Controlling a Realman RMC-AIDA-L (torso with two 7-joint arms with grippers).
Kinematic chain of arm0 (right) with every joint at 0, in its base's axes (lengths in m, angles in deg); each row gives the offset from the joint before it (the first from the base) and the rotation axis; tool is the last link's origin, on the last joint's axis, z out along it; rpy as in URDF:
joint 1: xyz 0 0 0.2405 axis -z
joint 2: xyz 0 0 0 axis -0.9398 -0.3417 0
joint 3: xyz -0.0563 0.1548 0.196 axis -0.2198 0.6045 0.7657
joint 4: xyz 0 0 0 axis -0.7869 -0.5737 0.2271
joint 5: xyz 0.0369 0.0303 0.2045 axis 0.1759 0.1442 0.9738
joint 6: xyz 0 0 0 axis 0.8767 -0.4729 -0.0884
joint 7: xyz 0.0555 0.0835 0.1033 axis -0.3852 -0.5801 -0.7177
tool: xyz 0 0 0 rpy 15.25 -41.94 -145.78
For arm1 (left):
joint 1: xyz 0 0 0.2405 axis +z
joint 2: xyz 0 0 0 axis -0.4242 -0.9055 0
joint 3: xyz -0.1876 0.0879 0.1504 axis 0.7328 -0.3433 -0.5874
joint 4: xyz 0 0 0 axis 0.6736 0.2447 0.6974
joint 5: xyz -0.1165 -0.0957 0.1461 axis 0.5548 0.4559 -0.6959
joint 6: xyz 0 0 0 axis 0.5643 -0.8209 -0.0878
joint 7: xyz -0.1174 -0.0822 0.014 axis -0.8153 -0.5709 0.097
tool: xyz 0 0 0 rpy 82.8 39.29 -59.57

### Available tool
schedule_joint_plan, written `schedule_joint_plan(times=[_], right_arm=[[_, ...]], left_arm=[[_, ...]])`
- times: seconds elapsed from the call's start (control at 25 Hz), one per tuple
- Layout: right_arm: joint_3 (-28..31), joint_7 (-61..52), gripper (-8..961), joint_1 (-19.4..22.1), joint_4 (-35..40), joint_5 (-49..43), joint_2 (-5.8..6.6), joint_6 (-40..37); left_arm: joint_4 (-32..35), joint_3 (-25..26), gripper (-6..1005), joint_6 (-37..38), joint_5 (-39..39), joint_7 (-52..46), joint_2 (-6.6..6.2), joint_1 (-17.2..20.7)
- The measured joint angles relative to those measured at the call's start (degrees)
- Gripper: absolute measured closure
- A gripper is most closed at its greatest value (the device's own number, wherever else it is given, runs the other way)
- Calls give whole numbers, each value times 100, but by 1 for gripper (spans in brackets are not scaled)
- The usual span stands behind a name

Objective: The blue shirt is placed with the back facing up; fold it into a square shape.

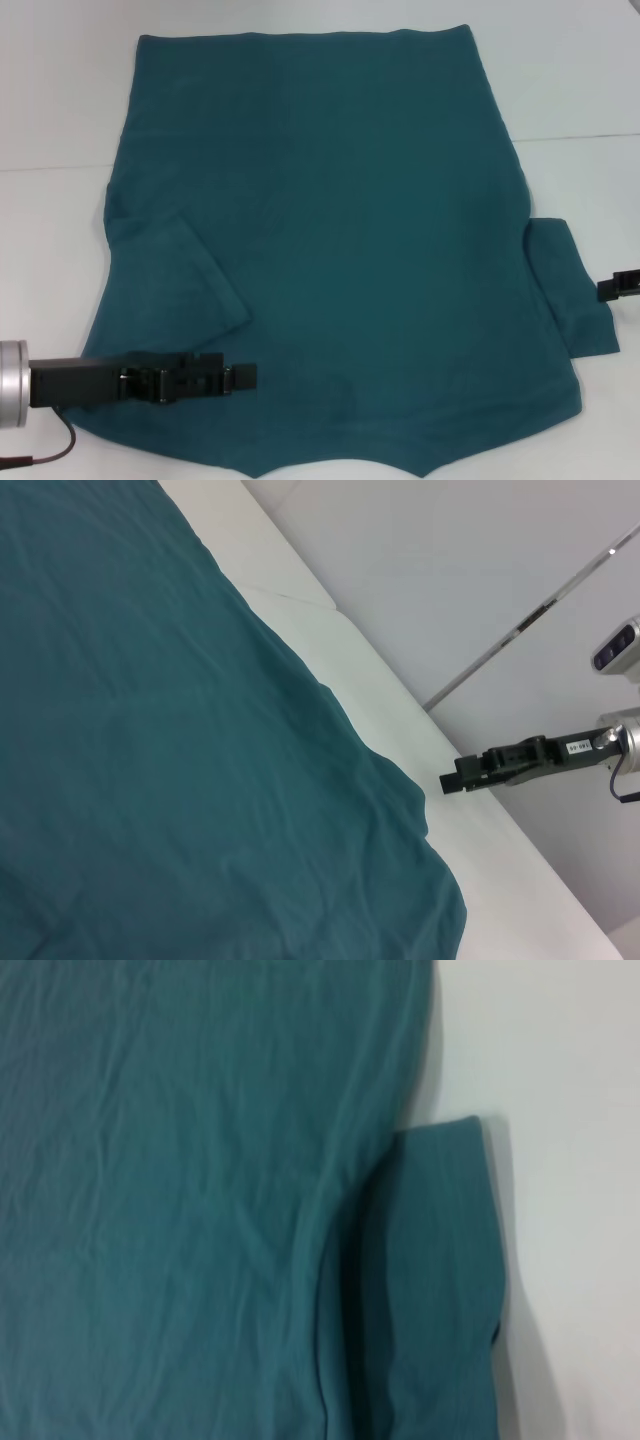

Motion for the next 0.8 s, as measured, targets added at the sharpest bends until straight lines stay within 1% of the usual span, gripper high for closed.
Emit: schedule_joint_plan(times=[0.24, 0.56, 0.8], right_arm=[[-5, 8, 42, -34, -55, -31, -129, 191], [-15, 12, 42, -121, -193, -34, -199, 406], [-43, 14, 42, -198, -388, -34, -218, 593]], left_arm=[[-161, -14, 139, -36, 0, 2, -29, -12], [-172, -15, 140, -87, -3, 5, -30, -9], [-175, -15, 140, -93, -7, 5, -30, -13]])
